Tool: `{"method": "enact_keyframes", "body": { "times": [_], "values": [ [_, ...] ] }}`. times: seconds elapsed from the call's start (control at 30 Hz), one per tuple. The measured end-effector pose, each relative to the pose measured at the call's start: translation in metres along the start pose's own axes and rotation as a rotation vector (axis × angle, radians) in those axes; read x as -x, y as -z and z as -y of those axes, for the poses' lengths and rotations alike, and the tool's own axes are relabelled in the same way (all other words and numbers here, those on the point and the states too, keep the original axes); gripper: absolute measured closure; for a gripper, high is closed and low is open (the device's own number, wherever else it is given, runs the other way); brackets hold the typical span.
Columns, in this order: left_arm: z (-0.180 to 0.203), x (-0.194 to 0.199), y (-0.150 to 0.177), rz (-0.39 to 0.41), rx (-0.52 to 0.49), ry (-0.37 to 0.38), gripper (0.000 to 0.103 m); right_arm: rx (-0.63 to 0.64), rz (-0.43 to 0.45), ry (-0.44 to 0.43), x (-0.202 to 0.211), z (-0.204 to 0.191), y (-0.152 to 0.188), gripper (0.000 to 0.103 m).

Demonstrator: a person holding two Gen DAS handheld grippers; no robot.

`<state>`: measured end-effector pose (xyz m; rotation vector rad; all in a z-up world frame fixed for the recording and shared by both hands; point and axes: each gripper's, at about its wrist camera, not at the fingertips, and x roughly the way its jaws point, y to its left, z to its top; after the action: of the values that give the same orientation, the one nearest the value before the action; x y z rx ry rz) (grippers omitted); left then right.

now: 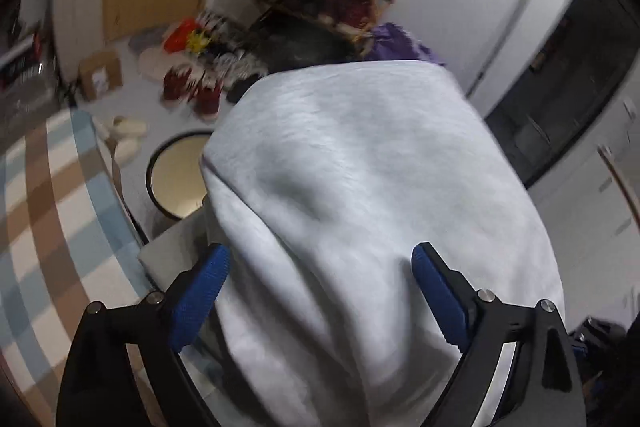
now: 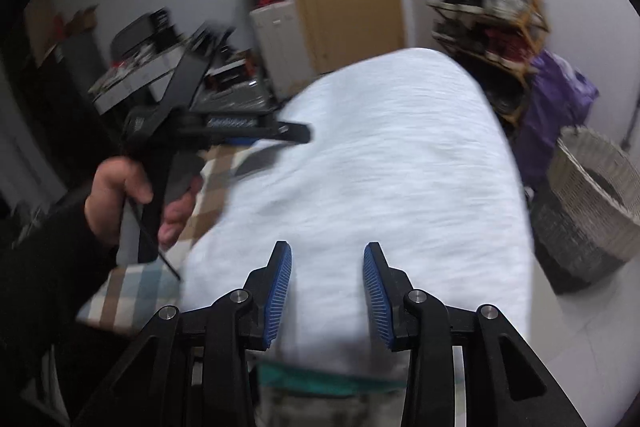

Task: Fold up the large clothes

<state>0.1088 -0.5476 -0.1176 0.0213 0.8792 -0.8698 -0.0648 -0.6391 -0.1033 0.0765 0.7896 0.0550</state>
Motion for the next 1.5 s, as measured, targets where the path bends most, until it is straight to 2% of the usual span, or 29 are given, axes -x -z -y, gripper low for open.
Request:
{"method": "enact_keyframes", "body": {
  "times": [0.07, 0.13, 0.17, 0.2, 0.23, 0.27, 0.33, 0.4, 0.43, 0.5, 0.53, 0.57, 0.6, 0.63, 0.67, 0.73, 0.77, 0.83, 0.87, 0.9, 0.97, 1.03, 1.17, 1.3, 1.4, 1.5],
  "values": [
    [0.023, 0.019, 0.015, 0.058, -0.074, 0.042, 0.013, 0.056, -0.032, 0.006, -0.013, -0.019, 0.005, 0.067],
    [0.039, 0.027, 0.043, 0.113, -0.140, 0.029, 0.013, -0.013, -0.071, 0.045, -0.038, -0.016, 0.013, 0.067],
    [0.046, 0.018, 0.058, 0.082, -0.173, -0.002, 0.013, -0.113, -0.063, 0.018, -0.049, -0.004, 0.019, 0.067],
    [0.050, 0.006, 0.069, 0.027, -0.193, -0.041, 0.012, -0.215, -0.036, -0.047, -0.053, 0.009, 0.024, 0.067],
    [0.043, -0.004, 0.074, -0.006, -0.174, -0.043, 0.015, -0.316, -0.035, -0.117, -0.057, 0.023, 0.030, 0.072],
    [0.030, -0.008, 0.077, -0.022, -0.079, 0.002, 0.016, -0.362, -0.041, -0.157, -0.059, 0.029, 0.034, 0.078],
    [0.019, -0.007, 0.075, -0.027, -0.006, 0.048, 0.016, -0.487, -0.015, -0.241, -0.050, 0.046, 0.047, 0.080],
    [0.016, 0.008, 0.072, 0.010, 0.007, 0.049, 0.016, -0.538, 0.022, -0.225, -0.028, 0.050, 0.062, 0.077],
    [0.017, 0.017, 0.072, 0.014, 0.009, 0.044, 0.016, -0.518, 0.053, -0.193, -0.014, 0.046, 0.067, 0.074],
    [0.023, 0.039, 0.076, 0.039, 0.001, 0.027, 0.016, -0.456, 0.133, -0.105, 0.019, 0.031, 0.076, 0.058],
    [0.026, 0.049, 0.078, 0.057, -0.009, 0.022, 0.016, -0.408, 0.190, -0.047, 0.040, 0.020, 0.081, 0.044],
    [0.031, 0.065, 0.085, 0.085, -0.021, 0.005, 0.016, -0.376, 0.229, 0.002, 0.054, 0.011, 0.085, 0.035],
    [0.039, 0.082, 0.094, 0.120, -0.026, -0.016, 0.016, -0.338, 0.284, 0.068, 0.070, 0.000, 0.090, 0.032],
    [0.044, 0.093, 0.101, 0.151, -0.034, -0.030, 0.016, -0.299, 0.349, 0.130, 0.090, -0.015, 0.096, 0.025],
    [0.048, 0.108, 0.109, 0.194, -0.044, -0.054, 0.016, -0.280, 0.389, 0.166, 0.101, -0.024, 0.102, 0.014],
    [0.061, 0.128, 0.122, 0.268, -0.060, -0.132, 0.016, -0.242, 0.490, 0.266, 0.127, -0.040, 0.113, 0.000],
    [0.068, 0.141, 0.131, 0.312, -0.086, -0.167, 0.016, -0.224, 0.551, 0.322, 0.142, -0.053, 0.121, 0.000],
    [0.076, 0.160, 0.144, 0.387, -0.127, -0.242, 0.013, -0.189, 0.633, 0.359, 0.160, -0.069, 0.131, 0.000],
    [0.081, 0.165, 0.149, 0.418, -0.154, -0.263, 0.006, -0.160, 0.668, 0.383, 0.168, -0.080, 0.137, 0.000],
    [0.086, 0.170, 0.158, 0.453, -0.176, -0.295, 0.001, -0.141, 0.687, 0.417, 0.173, -0.089, 0.142, 0.000],
    [0.097, 0.174, 0.176, 0.496, -0.216, -0.392, 0.001, -0.118, 0.691, 0.494, 0.173, -0.102, 0.148, 0.000],
    [0.104, 0.173, 0.193, 0.505, -0.251, -0.428, 0.001, -0.140, 0.708, 0.565, 0.174, -0.110, 0.156, 0.000],
    [0.113, 0.174, 0.210, 0.508, -0.241, -0.438, 0.001, -0.129, 0.786, 0.528, 0.178, -0.109, 0.167, 0.000],
    [0.112, 0.176, 0.209, 0.525, -0.195, -0.479, 0.001, -0.089, 0.745, 0.487, 0.180, -0.111, 0.169, 0.000],
    [0.110, 0.178, 0.210, 0.542, -0.163, -0.482, 0.001, -0.095, 0.779, 0.404, 0.186, -0.114, 0.175, 0.000],
    [0.106, 0.174, 0.209, 0.541, -0.134, -0.469, 0.001, -0.099, 0.787, 0.397, 0.188, -0.118, 0.179, 0.000]
  ]
}}
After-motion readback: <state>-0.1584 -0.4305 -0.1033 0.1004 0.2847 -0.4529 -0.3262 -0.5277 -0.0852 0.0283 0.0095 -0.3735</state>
